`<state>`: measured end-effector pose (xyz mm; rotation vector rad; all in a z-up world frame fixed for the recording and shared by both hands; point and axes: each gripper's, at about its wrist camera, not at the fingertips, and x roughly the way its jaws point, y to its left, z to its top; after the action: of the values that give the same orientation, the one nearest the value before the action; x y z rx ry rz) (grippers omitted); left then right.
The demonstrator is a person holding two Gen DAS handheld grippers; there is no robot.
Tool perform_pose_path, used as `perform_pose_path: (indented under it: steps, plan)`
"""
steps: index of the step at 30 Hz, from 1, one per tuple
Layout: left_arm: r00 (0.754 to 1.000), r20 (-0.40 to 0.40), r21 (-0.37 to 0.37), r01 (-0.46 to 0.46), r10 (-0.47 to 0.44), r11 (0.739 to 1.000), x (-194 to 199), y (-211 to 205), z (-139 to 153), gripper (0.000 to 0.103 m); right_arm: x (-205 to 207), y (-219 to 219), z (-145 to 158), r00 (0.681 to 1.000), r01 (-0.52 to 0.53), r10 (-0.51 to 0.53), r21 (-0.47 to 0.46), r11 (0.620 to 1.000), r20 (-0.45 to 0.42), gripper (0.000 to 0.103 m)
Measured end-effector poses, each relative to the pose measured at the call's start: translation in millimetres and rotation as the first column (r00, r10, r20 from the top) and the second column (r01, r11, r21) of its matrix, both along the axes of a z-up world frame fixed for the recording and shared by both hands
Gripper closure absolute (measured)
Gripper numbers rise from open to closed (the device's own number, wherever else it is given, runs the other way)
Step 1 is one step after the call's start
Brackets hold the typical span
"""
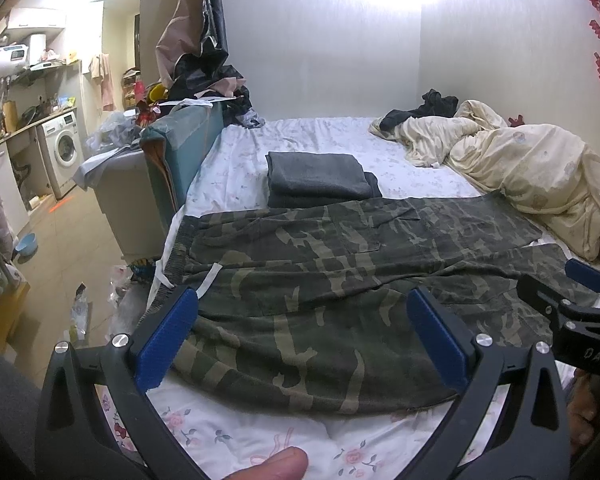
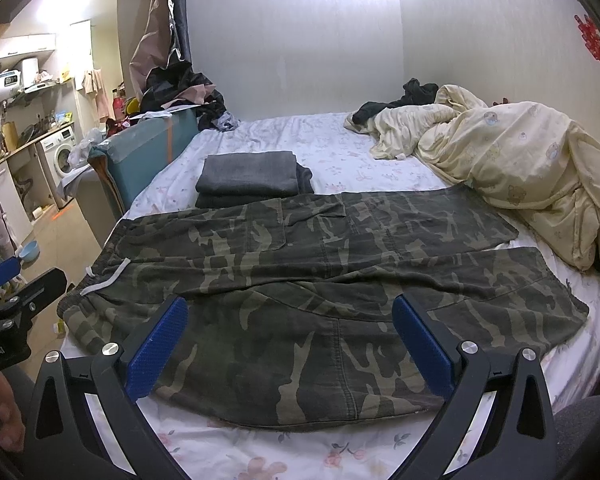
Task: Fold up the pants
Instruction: 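Grasp the elastic waistband of the camouflage pants with the left gripper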
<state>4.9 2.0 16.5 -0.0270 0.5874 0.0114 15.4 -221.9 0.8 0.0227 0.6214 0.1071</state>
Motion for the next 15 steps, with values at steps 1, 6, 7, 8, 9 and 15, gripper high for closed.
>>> perform_pose_path:
  steps: [1, 6, 7, 8, 9, 15]
  plan:
    - [1.000, 0.000, 0.001, 0.000, 0.000, 1.000, 0, 0, 0, 0.000, 0, 1, 0, 1.000, 0.001, -0.001, 0.001, 1.000, 0.002, 0.000]
    - [1.000, -0.008, -0.007, 0.001, -0.001, 1.000, -1, 3, -4, 0.000, 0, 0, -2, 1.000, -0.001, 0.001, 0.000, 1.000, 0.001, 0.000]
    - [1.000, -0.010, -0.009, 0.000, 0.000, 1.000, -1, 4, -4, 0.000, 0, 0, -2, 1.000, -0.003, 0.003, 0.002, 1.000, -0.002, 0.000]
    - [1.000, -0.012, -0.012, -0.002, 0.002, 1.000, 0, 5, -4, 0.000, 0, -1, -1, 1.000, -0.003, 0.003, 0.003, 1.000, -0.004, 0.000]
    - [1.000, -0.017, -0.013, -0.005, 0.004, 1.000, 0, 6, -5, 0.000, 0, -1, -2, 1.000, -0.003, 0.003, 0.004, 1.000, -0.007, 0.000]
    - [0.997, -0.064, -0.004, -0.046, 0.046, 0.999, 14, 25, -8, 0.000, -3, -10, -2, 0.999, 0.012, -0.010, 0.057, 0.998, -0.049, 0.000]
